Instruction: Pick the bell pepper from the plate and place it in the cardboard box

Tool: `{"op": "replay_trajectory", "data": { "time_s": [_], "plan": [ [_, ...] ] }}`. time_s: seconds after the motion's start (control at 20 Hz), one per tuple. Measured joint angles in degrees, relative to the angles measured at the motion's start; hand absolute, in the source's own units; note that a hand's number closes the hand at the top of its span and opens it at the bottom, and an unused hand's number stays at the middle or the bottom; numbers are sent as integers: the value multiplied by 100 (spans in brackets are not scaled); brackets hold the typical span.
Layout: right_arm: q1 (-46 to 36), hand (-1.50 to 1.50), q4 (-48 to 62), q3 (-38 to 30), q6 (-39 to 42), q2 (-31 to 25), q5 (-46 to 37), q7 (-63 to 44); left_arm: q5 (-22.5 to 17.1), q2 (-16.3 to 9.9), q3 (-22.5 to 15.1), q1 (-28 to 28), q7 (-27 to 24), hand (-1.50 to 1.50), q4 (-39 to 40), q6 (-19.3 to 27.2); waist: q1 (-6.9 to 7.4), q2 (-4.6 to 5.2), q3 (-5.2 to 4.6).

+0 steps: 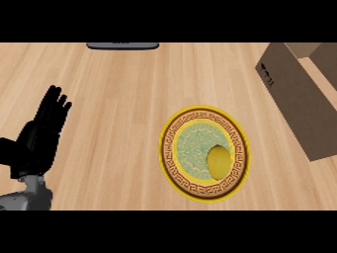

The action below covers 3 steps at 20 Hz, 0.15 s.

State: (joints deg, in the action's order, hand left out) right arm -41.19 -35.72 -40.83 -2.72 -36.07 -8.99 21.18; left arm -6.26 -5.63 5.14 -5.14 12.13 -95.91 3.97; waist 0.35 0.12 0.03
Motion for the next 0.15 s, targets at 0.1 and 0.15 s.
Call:
{"op": "replay_trajectory", "data": {
  "time_s": [0.1,0.15],
  "plan": [
    [58,-150,174,-59,107,-154,145,168,29,8,-26,-26,96,0,-69,40,10,3,1],
    [142,-150,207,-75,167,-196,209,273,40,11,-49,68,112,0,-177,35,12,2,1]
  ]
}}
